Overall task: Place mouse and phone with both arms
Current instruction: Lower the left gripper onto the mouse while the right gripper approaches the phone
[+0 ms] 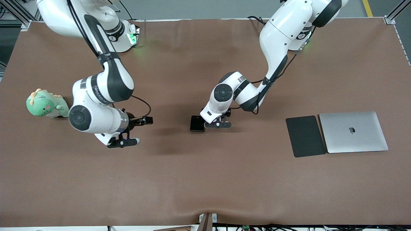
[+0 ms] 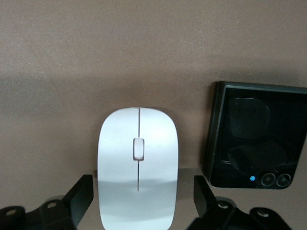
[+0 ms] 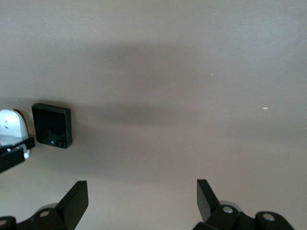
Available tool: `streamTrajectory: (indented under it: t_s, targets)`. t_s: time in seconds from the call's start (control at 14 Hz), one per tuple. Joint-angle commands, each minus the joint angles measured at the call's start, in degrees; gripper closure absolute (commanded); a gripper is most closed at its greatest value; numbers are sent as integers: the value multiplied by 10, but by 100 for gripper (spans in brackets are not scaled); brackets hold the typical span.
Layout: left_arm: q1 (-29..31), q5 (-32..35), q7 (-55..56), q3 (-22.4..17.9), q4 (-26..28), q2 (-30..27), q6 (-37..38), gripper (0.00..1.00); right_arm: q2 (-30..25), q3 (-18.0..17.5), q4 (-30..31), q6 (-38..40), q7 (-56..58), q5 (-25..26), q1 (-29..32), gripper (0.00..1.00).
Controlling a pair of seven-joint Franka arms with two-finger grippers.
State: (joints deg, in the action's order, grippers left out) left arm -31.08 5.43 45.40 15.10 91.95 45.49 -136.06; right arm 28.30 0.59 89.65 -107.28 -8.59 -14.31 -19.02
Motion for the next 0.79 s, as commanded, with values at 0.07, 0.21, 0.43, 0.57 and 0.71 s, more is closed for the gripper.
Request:
streamTrajectory:
  t_s: [0.07,0.21,0.43,0.57,0.71]
  targets:
    - [-9,17,13,-9,-13,9,-5,10,40,5,-8,-69,-29,-6,-53,0]
    - [-10,18,13,-17,-20,10,-5,10,64,6,-9,-132,-69,-1,-68,0]
    - [-10,17,12,-17,-22,15,-5,18,76,6,-8,-148,-77,0,-66,0]
    - [-13,17,13,-17,-24,15,-5,21,82,6,-9,-148,-78,-1,-65,0]
    - [-14,17,13,-17,-26,20,-5,23,87,7,-11,-149,-91,0,-73,0]
